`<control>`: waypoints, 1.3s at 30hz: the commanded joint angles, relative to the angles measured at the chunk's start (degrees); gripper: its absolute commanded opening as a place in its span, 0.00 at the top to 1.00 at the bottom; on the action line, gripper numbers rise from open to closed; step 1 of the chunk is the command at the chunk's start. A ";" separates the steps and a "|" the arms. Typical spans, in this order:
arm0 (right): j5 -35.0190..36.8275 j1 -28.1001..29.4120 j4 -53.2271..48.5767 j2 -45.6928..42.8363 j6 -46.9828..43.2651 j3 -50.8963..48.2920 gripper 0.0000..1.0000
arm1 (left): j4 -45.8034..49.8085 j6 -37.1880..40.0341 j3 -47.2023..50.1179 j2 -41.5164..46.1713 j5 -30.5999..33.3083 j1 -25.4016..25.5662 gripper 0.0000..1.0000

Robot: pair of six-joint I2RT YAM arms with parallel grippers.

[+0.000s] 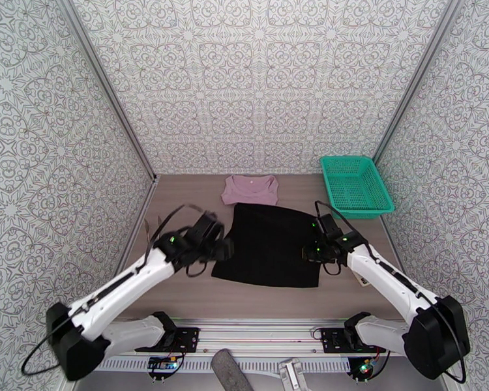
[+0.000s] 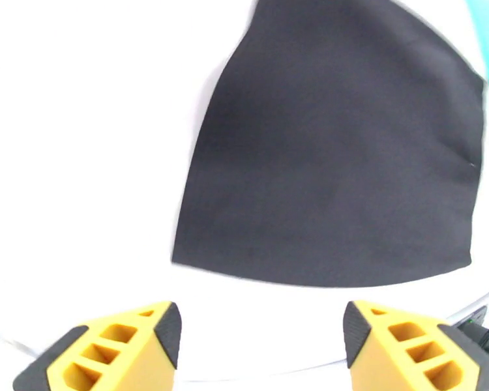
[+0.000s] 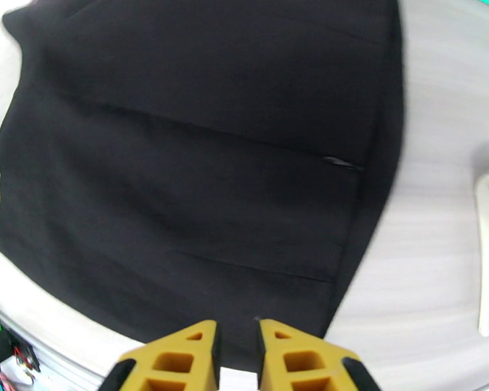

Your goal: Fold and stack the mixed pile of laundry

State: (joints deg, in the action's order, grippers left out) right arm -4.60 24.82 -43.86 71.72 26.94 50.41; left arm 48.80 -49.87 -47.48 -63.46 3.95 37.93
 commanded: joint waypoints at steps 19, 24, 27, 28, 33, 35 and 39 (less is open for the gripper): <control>-3.20 4.80 6.48 3.24 -0.87 0.48 0.77 | -23.33 -17.63 15.40 -6.17 -10.52 -7.35 0.46; -2.88 5.16 6.68 3.68 -0.62 0.48 0.77 | -22.02 -17.46 15.40 -6.37 -10.16 -7.40 0.46; -2.87 5.37 6.77 4.03 -0.62 0.52 0.77 | -20.05 -17.65 15.56 -6.08 -9.85 -7.44 0.46; -2.89 5.49 6.77 4.08 -0.62 0.52 0.77 | -19.54 -17.89 15.89 -5.97 -9.83 -7.45 0.47; -2.78 5.59 6.85 3.95 -0.70 0.30 0.77 | -20.17 -19.12 17.86 -5.88 -10.05 -7.90 0.49; -2.78 5.61 6.85 3.86 -0.68 0.22 0.77 | -20.56 -18.83 18.08 -6.39 -10.18 -8.37 0.49; -2.85 5.59 6.85 3.46 -0.67 -0.01 0.77 | -21.25 -17.76 17.69 -7.97 -9.74 -9.27 0.50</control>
State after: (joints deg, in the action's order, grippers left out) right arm -7.60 29.95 -37.67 75.24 25.65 50.46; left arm 27.83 -67.75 -29.76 -70.35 -5.56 29.63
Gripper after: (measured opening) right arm 0.230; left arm 0.503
